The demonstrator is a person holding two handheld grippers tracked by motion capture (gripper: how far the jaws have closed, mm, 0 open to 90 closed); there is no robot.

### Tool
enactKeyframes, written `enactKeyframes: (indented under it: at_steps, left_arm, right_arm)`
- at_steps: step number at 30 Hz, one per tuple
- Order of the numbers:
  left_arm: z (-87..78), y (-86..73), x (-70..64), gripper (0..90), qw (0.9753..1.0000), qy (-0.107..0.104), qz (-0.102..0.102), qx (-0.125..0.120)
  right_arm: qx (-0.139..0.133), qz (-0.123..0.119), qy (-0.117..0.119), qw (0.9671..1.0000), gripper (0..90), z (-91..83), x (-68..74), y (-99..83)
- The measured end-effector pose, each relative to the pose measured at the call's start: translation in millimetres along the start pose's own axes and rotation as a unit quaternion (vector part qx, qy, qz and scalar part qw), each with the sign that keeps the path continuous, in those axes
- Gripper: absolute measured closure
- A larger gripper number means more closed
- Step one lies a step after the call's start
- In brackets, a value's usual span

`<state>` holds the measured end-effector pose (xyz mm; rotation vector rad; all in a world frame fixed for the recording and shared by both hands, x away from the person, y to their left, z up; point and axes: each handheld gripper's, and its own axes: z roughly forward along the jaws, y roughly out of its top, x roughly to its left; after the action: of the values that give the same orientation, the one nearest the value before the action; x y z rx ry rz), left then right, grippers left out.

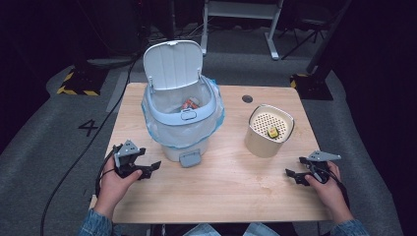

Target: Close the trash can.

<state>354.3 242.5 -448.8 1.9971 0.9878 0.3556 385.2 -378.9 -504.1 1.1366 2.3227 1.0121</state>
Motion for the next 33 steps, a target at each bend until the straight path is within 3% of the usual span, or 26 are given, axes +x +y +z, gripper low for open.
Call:
enactKeyframes:
  at_steps: [2, 12, 17, 21, 23, 26, 27, 30, 33]
  left_arm:
    - [-3.9, 8.9, -0.4, 18.1, 0.9999, 0.0, 0.009, -0.005]
    - [-26.6, 44.9, 2.8, 20.1, 0.9993, -0.01, 0.01, -0.035]
    - [-39.2, 65.2, 7.2, 21.2, 0.9993, -0.003, 0.02, -0.032]
    - [-49.0, 83.8, 8.9, 21.2, 0.9986, -0.002, 0.026, -0.046]
    - [-53.7, 93.3, 9.8, 21.4, 0.9979, -0.006, 0.022, -0.06]
    - [-59.3, 106.3, 12.4, 23.9, 0.9951, -0.027, -0.012, -0.094]
    - [-61.0, 110.6, 12.8, 23.8, 0.995, -0.028, -0.013, -0.095]
    - [-64.0, 121.9, 12.1, 23.1, 0.9962, -0.01, 0.011, -0.085]
    - [-66.2, 129.5, 11.2, 23.1, 0.9966, -0.004, 0.02, -0.079]
  right_arm:
    - [0.0, 0.0, 0.0, 1.0, 14.4, 0.0, 0.0, 0.0]
    - [-0.001, 0.0, 0.0, 1.0, 14.5, 0.0, 0.1, -0.1]
    - [-0.001, -0.001, 0.0, 1.0, 15.0, -0.1, 0.1, -0.2]
    - [-0.001, -0.002, 0.001, 1.0, 15.2, -0.2, 0.1, -0.3]
    - [-0.001, -0.002, 0.001, 1.0, 15.3, -0.2, 0.1, -0.3]
    - [-0.001, -0.002, 0.001, 1.0, 15.2, -0.3, 0.1, -0.3]
    - [-0.001, -0.002, 0.001, 1.0, 15.3, -0.3, 0.1, -0.3]
    - [-0.001, -0.002, 0.001, 1.0, 15.3, -0.3, 0.1, -0.3]
    - [-0.001, -0.001, 0.001, 1.0, 15.3, -0.2, 0.1, -0.3]
